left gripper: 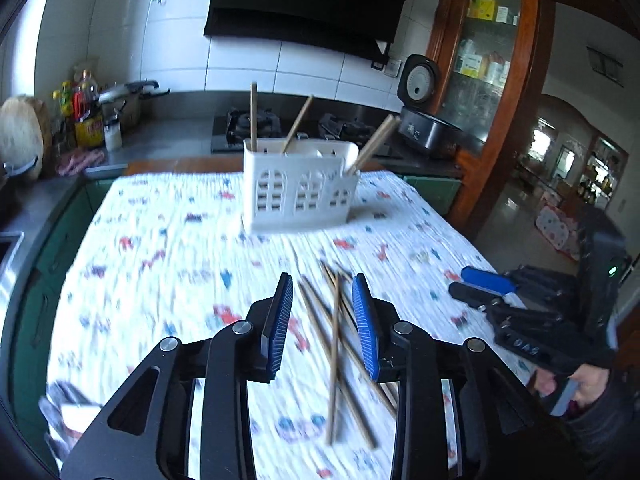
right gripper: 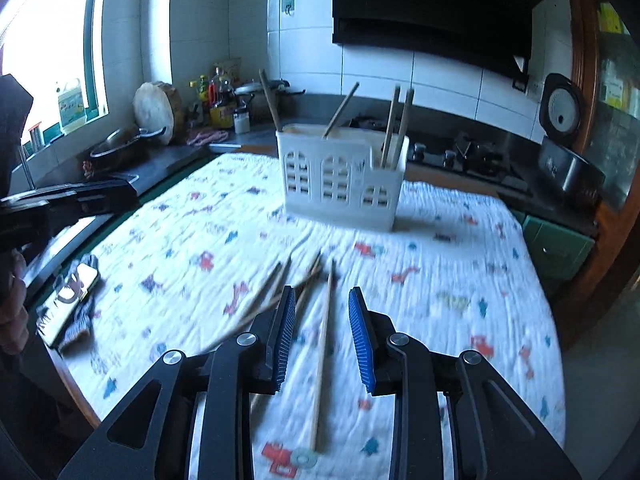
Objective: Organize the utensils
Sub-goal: 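Lower the left tool onto the pile and grasp a chopstick while the right tool grasps another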
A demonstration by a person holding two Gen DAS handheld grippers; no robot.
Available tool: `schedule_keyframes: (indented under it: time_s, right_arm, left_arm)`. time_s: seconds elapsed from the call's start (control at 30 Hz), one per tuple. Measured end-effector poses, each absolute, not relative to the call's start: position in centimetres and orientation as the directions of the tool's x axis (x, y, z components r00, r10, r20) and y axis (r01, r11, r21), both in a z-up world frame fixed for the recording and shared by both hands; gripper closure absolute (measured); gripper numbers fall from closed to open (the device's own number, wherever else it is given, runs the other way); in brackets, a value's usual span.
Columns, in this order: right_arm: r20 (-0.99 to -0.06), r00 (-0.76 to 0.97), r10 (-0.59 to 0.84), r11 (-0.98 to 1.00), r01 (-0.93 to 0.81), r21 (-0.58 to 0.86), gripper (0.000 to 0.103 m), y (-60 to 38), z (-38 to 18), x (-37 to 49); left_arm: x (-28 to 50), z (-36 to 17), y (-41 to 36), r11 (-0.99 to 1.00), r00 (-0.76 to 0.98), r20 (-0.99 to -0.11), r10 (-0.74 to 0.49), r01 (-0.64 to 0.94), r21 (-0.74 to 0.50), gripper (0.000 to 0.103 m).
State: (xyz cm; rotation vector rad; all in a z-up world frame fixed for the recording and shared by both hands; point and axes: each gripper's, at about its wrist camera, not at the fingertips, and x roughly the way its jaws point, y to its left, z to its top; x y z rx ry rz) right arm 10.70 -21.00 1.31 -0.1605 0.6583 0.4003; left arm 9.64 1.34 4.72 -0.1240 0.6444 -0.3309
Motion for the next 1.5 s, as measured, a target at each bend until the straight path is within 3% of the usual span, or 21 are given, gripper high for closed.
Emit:
schedule_keyframes:
  time_s: [0.4,0.83,1.1,1.43,1.5]
  right_arm:
    - [-0.715,0.642,0.277,0.923,-0.385,0.012,0.078,-21.3,-7.4,8.5]
    - [-0.741,0.622,0.252,0.936,-0.351,0.023,0.088,-21.6,-9.2,9.2]
    - [-0.734,0.638,0.233,0.939,-0.344,-0.001,0.094,-21.6,-9.3,9.0]
    - [-0.73,0.642,0.234,0.941,-0.338,0.004,0.096,-21.8,-9.4,9.0]
    - [-0.729,0.644,0.231,0.941,-0.338,0.0,0.096,-21.7,-9.4,9.0]
  left_arm:
    - [6.6,-1.9,0.2,0.944,0.686,-0.649,-0.329,0.264,-0.2,0.068]
    - [6.7,-6.3,-1.9,0.934,0.613,-0.713,-0.34,0.307,-0.182,0.069]
    - [8.5,-8.0,-2.3,0.941,0.595,-0.737,-0.321,0.287,-0.178,0.082]
    - [9.4,-9.3,-2.4,0.949,0.582,-0.756,-0.3,0.264,-0.174,0.087]
    - [9.5,-9.3,-2.7,0.952,0.589,-0.756,-0.285,0.264,-0.153,0.095]
